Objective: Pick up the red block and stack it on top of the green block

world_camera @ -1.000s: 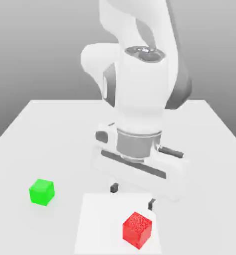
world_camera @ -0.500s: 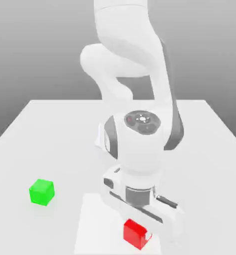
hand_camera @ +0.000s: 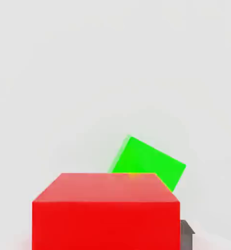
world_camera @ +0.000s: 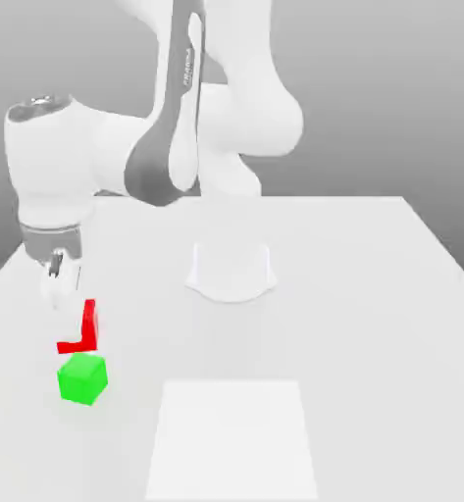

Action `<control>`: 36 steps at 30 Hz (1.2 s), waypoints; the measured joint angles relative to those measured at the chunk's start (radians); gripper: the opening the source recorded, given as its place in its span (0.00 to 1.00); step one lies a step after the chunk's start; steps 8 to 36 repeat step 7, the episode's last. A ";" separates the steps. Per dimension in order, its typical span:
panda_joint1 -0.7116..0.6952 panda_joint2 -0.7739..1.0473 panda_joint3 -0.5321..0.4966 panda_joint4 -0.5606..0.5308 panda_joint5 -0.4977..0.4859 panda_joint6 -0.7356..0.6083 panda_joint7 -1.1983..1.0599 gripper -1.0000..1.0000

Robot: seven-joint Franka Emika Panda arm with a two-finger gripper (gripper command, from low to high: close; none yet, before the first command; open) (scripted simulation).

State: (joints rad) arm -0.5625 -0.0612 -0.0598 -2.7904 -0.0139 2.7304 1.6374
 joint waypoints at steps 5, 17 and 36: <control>-0.014 0.155 0.016 0.002 0.029 0.153 -0.019 1.00; -0.014 0.155 0.016 0.002 0.029 0.153 -0.019 1.00; -0.014 0.155 0.016 0.002 0.029 0.153 -0.019 1.00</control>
